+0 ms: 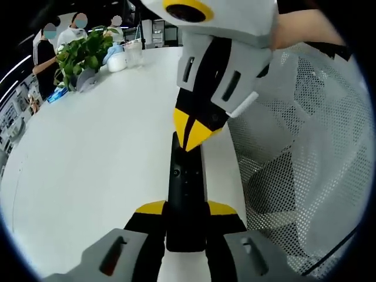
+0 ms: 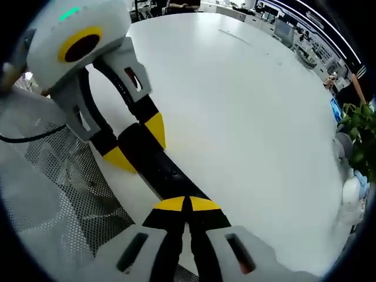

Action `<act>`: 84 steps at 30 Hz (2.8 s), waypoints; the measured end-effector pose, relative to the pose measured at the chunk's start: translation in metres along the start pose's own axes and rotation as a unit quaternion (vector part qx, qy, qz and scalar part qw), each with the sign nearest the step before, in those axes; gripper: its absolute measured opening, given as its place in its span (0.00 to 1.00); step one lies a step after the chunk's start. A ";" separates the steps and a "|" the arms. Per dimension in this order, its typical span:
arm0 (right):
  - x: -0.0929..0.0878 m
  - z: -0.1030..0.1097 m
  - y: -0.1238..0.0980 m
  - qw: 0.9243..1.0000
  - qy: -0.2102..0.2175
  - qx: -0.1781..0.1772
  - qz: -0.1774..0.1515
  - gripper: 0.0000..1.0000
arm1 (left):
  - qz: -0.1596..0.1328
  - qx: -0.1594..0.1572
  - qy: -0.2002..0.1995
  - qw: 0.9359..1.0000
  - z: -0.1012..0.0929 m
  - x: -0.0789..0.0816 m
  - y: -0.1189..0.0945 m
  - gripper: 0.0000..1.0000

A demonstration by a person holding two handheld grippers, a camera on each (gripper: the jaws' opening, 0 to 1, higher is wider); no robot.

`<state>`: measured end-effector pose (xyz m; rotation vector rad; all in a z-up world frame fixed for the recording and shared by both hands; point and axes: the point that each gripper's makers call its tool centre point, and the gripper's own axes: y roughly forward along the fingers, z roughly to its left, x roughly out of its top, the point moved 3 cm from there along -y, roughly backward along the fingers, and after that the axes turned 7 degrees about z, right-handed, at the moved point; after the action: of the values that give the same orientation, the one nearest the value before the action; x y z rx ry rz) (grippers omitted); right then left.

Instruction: Press the specified remote control buttons in sequence, fully releasing each button before pressing the next.

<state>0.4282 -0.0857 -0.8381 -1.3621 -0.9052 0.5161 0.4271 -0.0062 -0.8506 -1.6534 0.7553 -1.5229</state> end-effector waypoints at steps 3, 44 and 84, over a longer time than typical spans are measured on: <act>0.001 -0.002 0.000 1.000 0.002 0.006 0.006 0.00 | 0.000 0.000 -0.001 1.000 0.000 0.000 0.000 0.19; 0.015 0.015 0.004 0.999 -0.038 0.007 0.004 0.00 | -0.001 0.001 -0.001 1.000 0.000 0.000 0.000 0.19; 0.000 0.016 0.000 0.998 -0.056 -0.005 0.023 0.00 | -0.001 0.002 -0.002 1.000 0.000 -0.001 0.000 0.19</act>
<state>0.4152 -0.0763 -0.8391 -1.3766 -0.9698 0.6283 0.4269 -0.0055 -0.8511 -1.6551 0.7485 -1.5210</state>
